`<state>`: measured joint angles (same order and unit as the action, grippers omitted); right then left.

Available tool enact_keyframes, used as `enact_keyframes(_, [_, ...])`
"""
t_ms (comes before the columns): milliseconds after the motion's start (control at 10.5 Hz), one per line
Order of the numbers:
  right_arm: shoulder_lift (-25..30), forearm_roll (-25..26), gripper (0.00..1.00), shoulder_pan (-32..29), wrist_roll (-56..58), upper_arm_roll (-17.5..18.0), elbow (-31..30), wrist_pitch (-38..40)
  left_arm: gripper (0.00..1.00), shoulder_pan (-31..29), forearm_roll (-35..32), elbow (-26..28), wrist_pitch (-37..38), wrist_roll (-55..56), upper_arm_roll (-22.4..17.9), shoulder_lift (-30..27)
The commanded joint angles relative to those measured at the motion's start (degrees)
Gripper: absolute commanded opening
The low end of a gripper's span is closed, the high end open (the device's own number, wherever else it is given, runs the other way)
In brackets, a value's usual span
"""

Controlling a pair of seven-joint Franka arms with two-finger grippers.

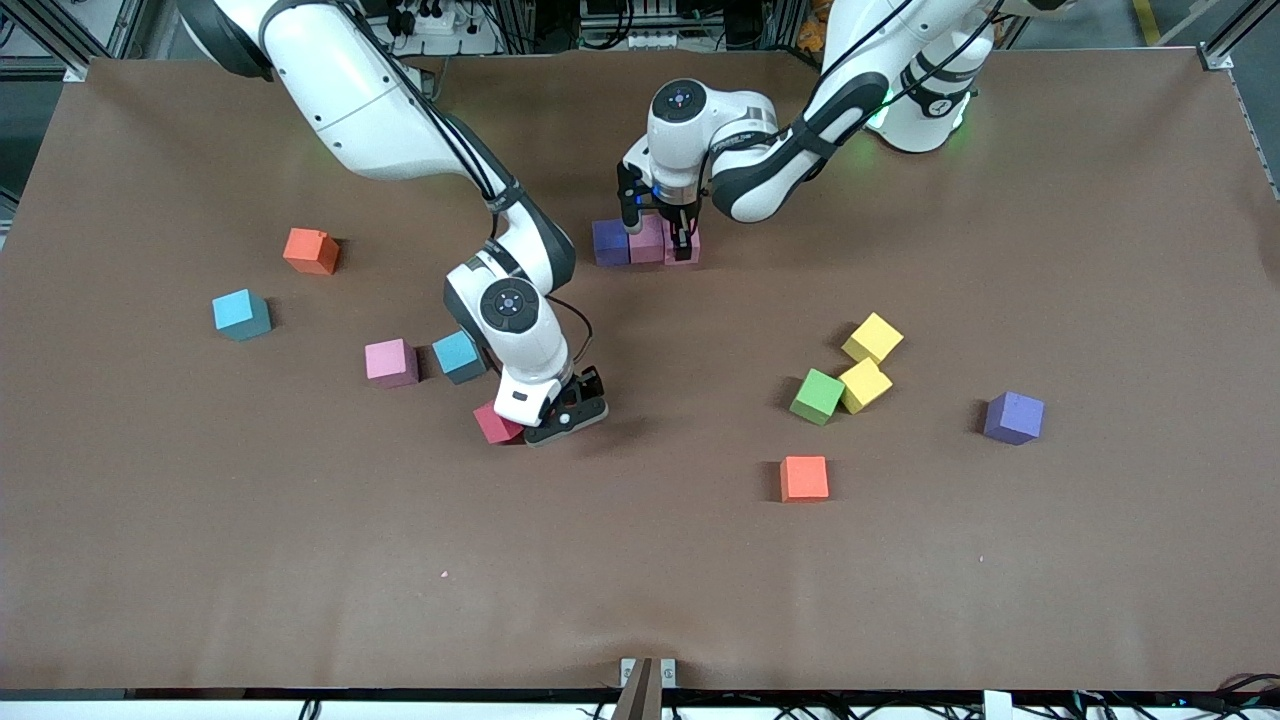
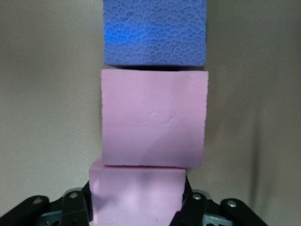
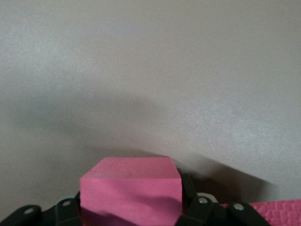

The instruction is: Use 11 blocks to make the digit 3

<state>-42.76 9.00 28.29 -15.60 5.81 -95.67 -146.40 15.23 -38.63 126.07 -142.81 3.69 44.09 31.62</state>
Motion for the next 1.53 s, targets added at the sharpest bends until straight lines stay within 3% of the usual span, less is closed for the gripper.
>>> enact_keyframes(0, [-0.13, 0.05, 0.58, -0.25, -1.18, -0.01, 0.66, 0.07, 1.0, 0.15, -0.3, -0.3, 0.34, 1.33, 0.3, 0.46])
enact_keyframes(382, [5.3, -0.04, 0.51, -0.87, -1.27, -0.01, -1.17, 2.51, 1.0, 0.15, -0.3, -0.3, 0.52, 1.32, 0.83, -0.24])
enact_keyframes(573, [9.43, -0.12, 0.51, -3.84, -1.18, 0.43, -4.33, 2.7, 1.0, -0.55, -0.3, -0.3, 0.95, 1.32, 1.7, -0.33])
enact_keyframes(764, [14.43, -0.12, 0.51, -9.11, -0.92, 3.49, -10.2, 2.7, 1.0, -1.34, -0.22, -0.48, 4.37, 1.06, 3.37, -1.38])
enact_keyframes(1050, [21.56, -0.12, 0.51, -12.02, -1.27, 5.34, -19.61, 2.88, 1.0, -6.51, -0.22, -0.48, 5.79, 0.62, 8.02, -1.74])
enact_keyframes(1432, [22.02, -0.12, 0.51, -13.7, -2.5, 7.9, -20.96, 2.79, 1.0, -11.45, 2.85, -4.15, 16.47, 0.45, 15.93, -1.74])
